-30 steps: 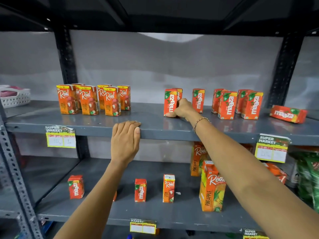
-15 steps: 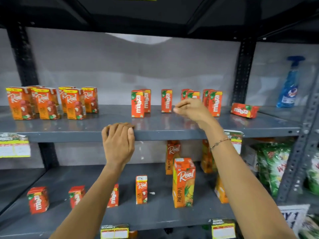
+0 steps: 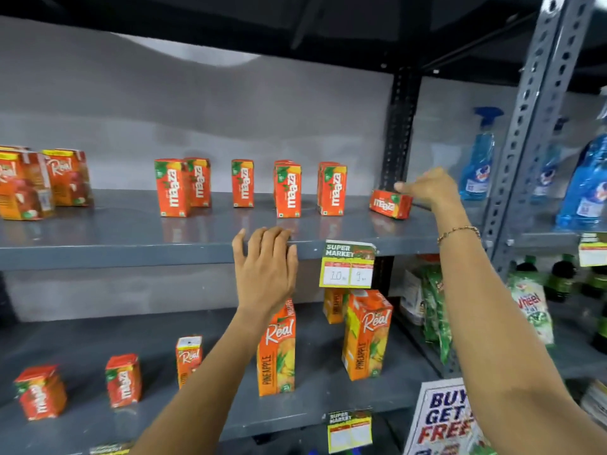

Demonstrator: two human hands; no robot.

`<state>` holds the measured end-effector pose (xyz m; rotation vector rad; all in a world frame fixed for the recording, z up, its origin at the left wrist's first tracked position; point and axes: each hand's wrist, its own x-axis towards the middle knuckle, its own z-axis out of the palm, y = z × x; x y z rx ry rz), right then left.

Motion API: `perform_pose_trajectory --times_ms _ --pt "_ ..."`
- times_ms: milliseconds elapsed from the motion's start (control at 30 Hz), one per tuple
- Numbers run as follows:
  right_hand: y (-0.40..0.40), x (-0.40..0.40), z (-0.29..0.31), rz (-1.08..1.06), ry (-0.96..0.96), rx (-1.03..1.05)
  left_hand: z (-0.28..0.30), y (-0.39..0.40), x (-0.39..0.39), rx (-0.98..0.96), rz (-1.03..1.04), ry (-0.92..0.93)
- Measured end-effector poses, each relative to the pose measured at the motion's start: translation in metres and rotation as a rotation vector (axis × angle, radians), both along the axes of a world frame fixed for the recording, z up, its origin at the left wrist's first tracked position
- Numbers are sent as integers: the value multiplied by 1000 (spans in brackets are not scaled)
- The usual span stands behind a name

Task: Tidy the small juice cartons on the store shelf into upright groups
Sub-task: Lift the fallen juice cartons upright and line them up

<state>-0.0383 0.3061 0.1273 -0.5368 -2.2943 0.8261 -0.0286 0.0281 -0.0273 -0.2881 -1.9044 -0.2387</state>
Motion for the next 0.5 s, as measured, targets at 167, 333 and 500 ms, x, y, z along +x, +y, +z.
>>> perform_pose_trajectory --times_ms 167,333,500 --pt "-4 -14 -27 93 -261 20 -1 -1 -3 -19 21 42" --pt "-5 -20 -38 15 -207 34 -2 -2 -4 -31 43 75" --pt "-3 -13 -32 -31 -47 22 -1 -1 -3 -25 48 77"
